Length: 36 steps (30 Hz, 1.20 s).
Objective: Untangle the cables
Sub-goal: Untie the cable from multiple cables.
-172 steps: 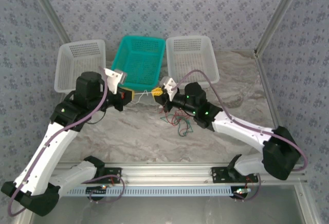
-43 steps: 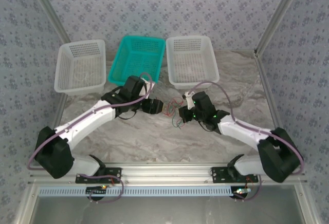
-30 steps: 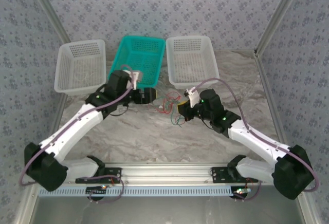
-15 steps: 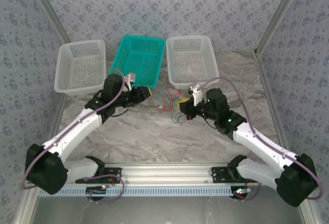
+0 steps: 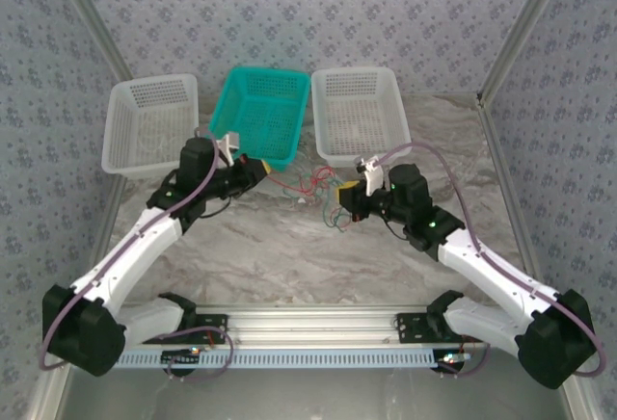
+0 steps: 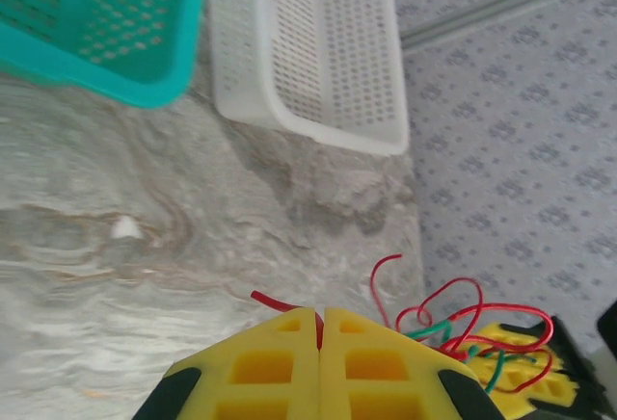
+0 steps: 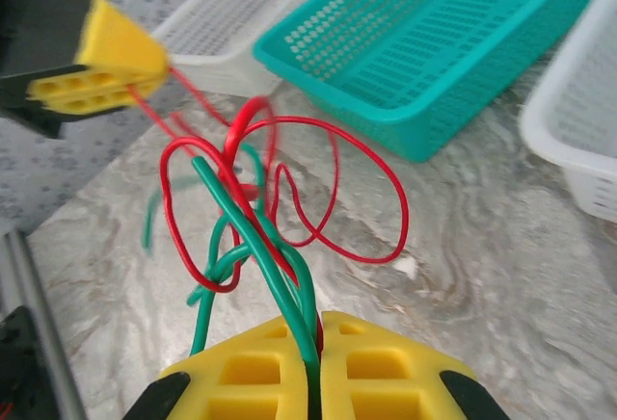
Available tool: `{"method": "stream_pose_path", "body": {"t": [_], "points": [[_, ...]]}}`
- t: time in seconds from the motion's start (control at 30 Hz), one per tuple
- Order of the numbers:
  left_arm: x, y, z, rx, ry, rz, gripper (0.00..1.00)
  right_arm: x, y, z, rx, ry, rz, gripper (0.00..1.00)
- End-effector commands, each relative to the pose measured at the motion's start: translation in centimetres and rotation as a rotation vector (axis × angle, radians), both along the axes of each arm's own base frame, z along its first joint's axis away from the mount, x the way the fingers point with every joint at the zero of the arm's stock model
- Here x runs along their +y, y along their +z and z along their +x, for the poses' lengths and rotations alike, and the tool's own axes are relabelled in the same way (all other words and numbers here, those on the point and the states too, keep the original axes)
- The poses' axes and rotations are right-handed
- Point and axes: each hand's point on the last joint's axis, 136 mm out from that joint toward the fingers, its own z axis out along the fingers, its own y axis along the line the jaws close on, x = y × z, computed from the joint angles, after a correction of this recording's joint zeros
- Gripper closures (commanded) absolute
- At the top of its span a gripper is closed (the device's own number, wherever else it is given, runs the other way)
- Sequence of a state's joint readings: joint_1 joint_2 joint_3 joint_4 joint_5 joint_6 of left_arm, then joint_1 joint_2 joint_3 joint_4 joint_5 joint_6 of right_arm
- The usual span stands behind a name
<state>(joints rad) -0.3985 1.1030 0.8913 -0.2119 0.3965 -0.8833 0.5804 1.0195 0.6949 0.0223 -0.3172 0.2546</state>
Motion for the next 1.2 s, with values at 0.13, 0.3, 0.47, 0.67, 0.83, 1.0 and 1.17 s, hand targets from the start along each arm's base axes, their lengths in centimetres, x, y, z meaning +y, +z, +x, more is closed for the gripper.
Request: {"method": "stream_pose_path", "body": {"t": [0.13,0.3,0.47,0.67,0.83,1.0,1.17], "points": [[7.8,3.0,-0.8,-0.103,0.193,0.186,1.0,-5.4,-1.7,2.8,0.074,-0.276,-0.05,1.0],[10.3,4.0,-1.7,-0.134,0.244,0.215,1.0,-7.1,-2.8,2.9,0.117,-0.332,-0.023,1.0],[10.7,4.2,-2.2,-0.152,0.222,0.258,1.0,-8.6,-4.5,2.3,0.155,-0.378,-0.04,1.0],[8.8,5.5,-2.3,-0.221,0.114,0.19,1.0,-6.3,-9.1,-1.1,0.251,-0.223,-0.018,1.0],[5.4,3.7,-2.2,-0.222,-0.023,0.074,1.0,-3.7,-13.4,-5.2,0.318,-0.082,-0.073,0.79],[2.2,1.2,-3.0,-0.198,-0.128,0.104,1.0,-4.7,-11.4,-4.7,0.27,-0.131,-0.082,0.42],[1.0,0.3,-3.5,-0.184,-0.172,0.154,1.0,-3.1,-3.8,-4.8,0.016,0.0,0.024,0.36]]}}
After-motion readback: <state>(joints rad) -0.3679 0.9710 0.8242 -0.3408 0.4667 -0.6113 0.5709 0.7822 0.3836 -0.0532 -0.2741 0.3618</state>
